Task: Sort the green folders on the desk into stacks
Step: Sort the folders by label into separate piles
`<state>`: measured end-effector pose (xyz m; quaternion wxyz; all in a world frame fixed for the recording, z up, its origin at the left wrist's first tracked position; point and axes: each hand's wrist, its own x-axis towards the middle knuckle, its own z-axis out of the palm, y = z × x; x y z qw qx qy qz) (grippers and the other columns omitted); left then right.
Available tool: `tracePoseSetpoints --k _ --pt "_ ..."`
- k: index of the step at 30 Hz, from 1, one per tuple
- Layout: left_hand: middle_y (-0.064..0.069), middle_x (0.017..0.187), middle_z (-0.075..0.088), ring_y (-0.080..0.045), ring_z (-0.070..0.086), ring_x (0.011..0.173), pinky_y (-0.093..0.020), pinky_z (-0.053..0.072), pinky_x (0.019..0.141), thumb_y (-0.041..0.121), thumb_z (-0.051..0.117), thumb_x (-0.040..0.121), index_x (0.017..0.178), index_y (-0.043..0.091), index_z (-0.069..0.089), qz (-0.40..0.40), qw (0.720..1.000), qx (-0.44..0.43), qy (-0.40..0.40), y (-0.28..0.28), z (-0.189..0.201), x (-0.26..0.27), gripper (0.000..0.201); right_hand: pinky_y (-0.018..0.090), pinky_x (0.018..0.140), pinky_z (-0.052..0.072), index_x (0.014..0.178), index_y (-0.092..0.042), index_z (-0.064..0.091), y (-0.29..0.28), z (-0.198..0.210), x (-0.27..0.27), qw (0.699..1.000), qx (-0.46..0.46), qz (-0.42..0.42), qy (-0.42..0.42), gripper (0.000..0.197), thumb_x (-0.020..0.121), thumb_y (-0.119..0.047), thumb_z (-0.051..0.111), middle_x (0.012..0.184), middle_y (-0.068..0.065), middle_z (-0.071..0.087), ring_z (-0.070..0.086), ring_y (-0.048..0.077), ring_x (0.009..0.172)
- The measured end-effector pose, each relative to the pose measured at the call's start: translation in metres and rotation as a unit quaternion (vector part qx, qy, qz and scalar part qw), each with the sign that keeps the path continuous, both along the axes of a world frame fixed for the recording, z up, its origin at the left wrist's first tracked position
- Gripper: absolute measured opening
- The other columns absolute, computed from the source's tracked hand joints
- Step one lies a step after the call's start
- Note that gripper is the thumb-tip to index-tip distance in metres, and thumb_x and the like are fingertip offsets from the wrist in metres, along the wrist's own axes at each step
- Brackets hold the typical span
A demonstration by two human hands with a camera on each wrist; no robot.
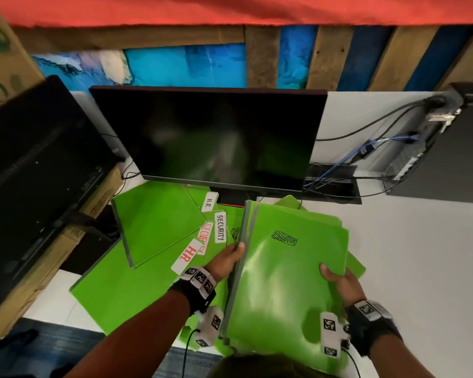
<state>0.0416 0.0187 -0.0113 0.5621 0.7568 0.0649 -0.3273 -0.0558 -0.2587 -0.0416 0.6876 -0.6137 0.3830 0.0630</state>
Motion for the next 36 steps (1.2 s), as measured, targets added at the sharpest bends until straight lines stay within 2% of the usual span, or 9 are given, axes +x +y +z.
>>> tracePoseSetpoints --k 4,9,13,17,20,22,25,31,36 --pt "-0.014 0.144 0.045 -0.029 0.053 0.117 -0.039 0.045 0.099 0.017 0.058 0.091 0.137 0.023 0.044 0.075 0.981 0.128 -0.126 0.07 -0.004 0.036 0.049 0.032 0.089 0.041 0.122 -0.004 0.062 -0.006 -0.004 -0.001 0.997 -0.063 -0.018 0.035 0.045 0.08 -0.014 0.073 0.115 0.018 0.066 0.059 0.026 0.1" --pt "-0.006 0.159 0.015 -0.031 0.017 0.146 -0.051 0.019 0.117 0.05 0.045 0.092 0.152 0.025 -0.002 -0.03 0.896 0.425 -0.127 0.151 -0.014 0.041 0.08 0.03 0.086 0.039 0.123 -0.003 0.061 -0.013 -0.005 0.007 0.991 -0.107 0.005 0.078 0.046 0.082 -0.021 0.071 0.123 0.02 0.063 0.054 0.024 0.094" --pt "-0.008 0.156 0.022 -0.034 0.027 0.142 -0.051 0.028 0.112 0.061 0.031 0.091 0.149 0.035 -0.012 -0.065 0.877 0.46 -0.123 0.166 -0.032 0.018 0.077 0.03 0.087 0.038 0.127 -0.005 0.059 -0.013 -0.006 0.016 0.983 -0.137 0.027 0.118 0.051 0.083 -0.029 0.07 0.128 0.02 0.06 0.057 0.035 0.111" --pt "-0.009 0.126 0.061 -0.031 0.057 0.116 -0.044 0.048 0.092 0.064 0.034 0.088 0.128 0.037 0.05 -0.054 0.855 0.493 -0.15 0.181 -0.036 0.006 0.05 0.038 0.1 0.039 0.128 -0.005 0.058 -0.014 -0.013 0.012 0.973 -0.161 0.049 0.159 0.053 0.084 -0.034 0.068 0.132 0.021 0.057 0.055 0.038 0.117" --pt "-0.003 0.121 0.055 -0.032 0.05 0.115 -0.046 0.046 0.087 0.077 0.051 0.07 0.101 0.034 0.064 -0.02 0.839 0.517 -0.169 0.2 -0.035 -0.001 0.055 0.04 0.101 0.039 0.129 -0.006 0.057 -0.015 -0.017 0.01 0.97 -0.162 0.055 0.17 0.055 0.084 -0.036 0.067 0.133 0.022 0.056 0.054 0.039 0.118" --pt "-0.01 0.136 0.042 -0.036 0.041 0.125 -0.05 0.041 0.097 0.062 0.081 0.051 0.115 0.032 0.059 0.105 0.853 0.497 -0.12 0.213 -0.034 0.002 0.074 0.04 0.101 0.039 0.129 -0.006 0.057 -0.015 -0.017 0.011 0.968 -0.168 0.055 0.176 0.056 0.083 -0.038 0.068 0.132 0.021 0.057 0.054 0.039 0.118" --pt "-0.025 0.146 0.03 -0.043 0.028 0.135 -0.052 0.028 0.111 0.051 0.09 0.042 0.143 0.022 0.034 0.138 0.869 0.475 -0.025 0.228 -0.033 0.02 0.119 0.038 0.096 0.041 0.128 -0.008 0.058 -0.014 -0.016 0.013 0.965 -0.176 0.052 0.185 0.055 0.083 -0.038 0.068 0.13 0.02 0.058 0.056 0.038 0.115" --pt "-0.021 0.158 0.009 -0.034 0.004 0.147 -0.047 0.006 0.119 0.069 0.073 0.057 0.151 0.012 0.017 0.126 0.847 0.516 -0.003 0.255 -0.045 0.05 0.123 0.04 0.1 0.043 0.129 -0.008 0.057 -0.016 -0.018 0.014 0.963 -0.179 0.07 0.187 0.058 0.083 -0.042 0.066 0.13 0.02 0.059 0.057 0.038 0.115" --pt "-0.021 0.157 0.011 -0.037 0.012 0.145 -0.049 0.014 0.117 0.067 0.075 0.056 0.151 0.015 0.012 0.066 0.832 0.55 0.036 0.267 -0.041 0.062 0.126 0.038 0.099 0.041 0.13 -0.012 0.057 -0.014 -0.015 0.013 0.966 -0.179 0.08 0.171 0.053 0.085 -0.037 0.066 0.131 0.018 0.059 0.056 0.037 0.117"
